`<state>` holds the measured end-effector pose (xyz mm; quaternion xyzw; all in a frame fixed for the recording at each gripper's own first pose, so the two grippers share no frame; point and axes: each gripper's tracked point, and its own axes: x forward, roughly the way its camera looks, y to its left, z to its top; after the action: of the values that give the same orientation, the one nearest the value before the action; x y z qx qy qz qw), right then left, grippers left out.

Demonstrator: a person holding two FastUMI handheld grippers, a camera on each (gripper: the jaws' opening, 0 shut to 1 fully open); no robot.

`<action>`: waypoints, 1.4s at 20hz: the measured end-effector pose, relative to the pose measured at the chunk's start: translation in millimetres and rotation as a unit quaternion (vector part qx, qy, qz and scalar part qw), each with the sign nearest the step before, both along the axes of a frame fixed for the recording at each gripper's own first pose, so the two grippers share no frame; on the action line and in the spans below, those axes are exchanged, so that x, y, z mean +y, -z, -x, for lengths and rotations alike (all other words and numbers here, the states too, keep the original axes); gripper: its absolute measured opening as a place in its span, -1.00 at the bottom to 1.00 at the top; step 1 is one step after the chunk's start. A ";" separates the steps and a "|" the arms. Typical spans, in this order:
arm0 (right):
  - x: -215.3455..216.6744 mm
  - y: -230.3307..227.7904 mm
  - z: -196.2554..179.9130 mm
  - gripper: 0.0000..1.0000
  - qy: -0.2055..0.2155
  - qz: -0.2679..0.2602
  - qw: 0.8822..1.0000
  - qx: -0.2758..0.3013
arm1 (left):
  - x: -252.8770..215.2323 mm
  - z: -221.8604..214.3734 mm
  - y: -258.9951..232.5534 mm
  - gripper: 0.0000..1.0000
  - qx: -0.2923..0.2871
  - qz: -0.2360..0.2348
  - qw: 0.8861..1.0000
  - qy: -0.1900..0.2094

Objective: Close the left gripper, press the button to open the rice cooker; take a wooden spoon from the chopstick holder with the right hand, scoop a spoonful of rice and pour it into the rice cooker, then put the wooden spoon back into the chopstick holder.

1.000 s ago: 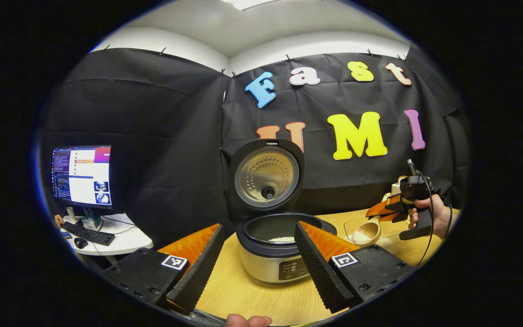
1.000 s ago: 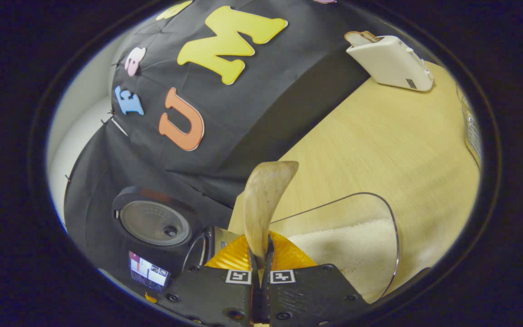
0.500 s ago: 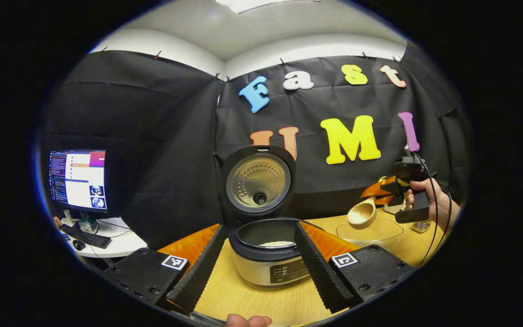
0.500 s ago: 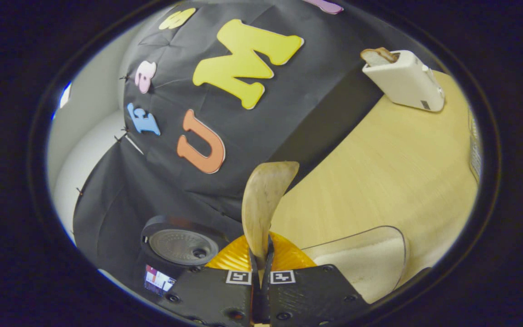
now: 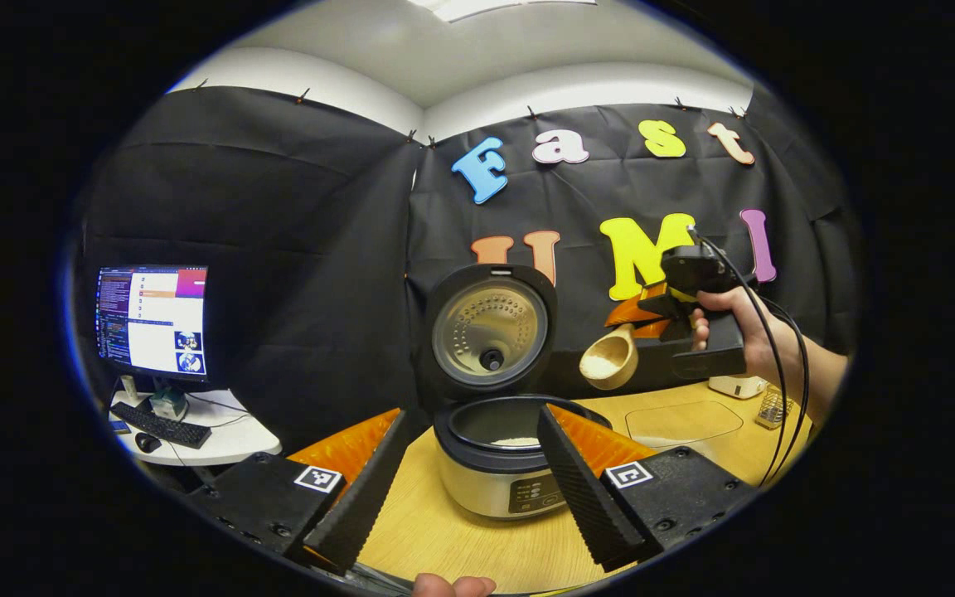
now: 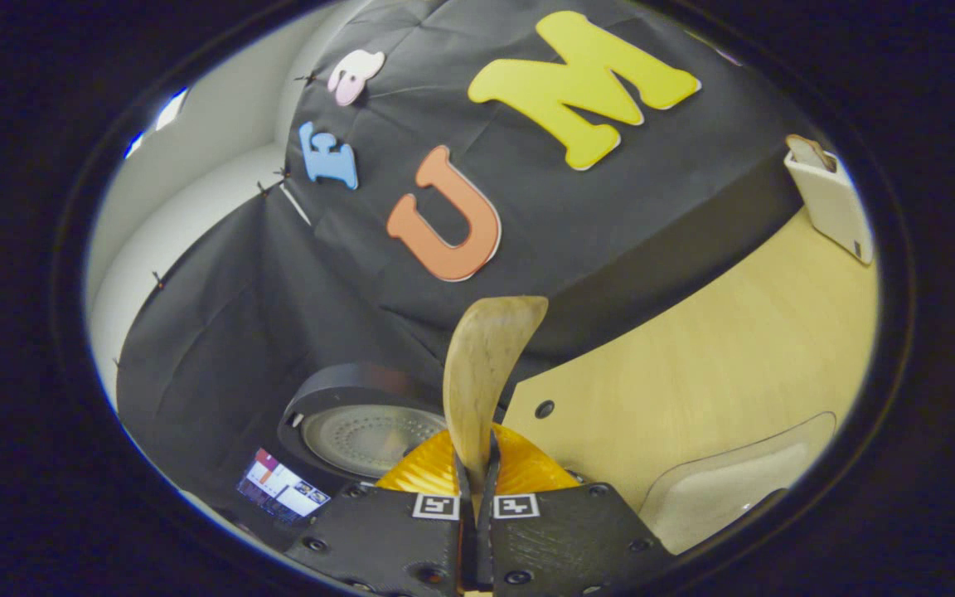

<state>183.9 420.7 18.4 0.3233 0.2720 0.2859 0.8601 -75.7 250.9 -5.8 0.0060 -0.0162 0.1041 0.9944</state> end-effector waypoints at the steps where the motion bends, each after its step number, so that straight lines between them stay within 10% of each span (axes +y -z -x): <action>1: 13.7 1.1 -0.2 -0.99 -0.006 0.015 1.000 -0.010 | 0.5 0.2 1.6 0.98 0.003 0.001 1.000 0.000; 13: 82.0 9.6 5.7 -0.96 -0.041 0.187 0.969 -0.159 | 1.8 -2.8 0.9 0.98 0.009 0.002 1.000 -0.008; 28: 105.4 -11.9 29.5 -1.00 -0.048 0.338 0.862 -0.375 | -5.0 3.8 -11.8 0.98 -0.005 0.009 1.000 -0.003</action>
<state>154.4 526.2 30.3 -0.1325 0.0238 0.3166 0.9390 -79.5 245.9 6.0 -0.0034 -0.0204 0.1074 0.9940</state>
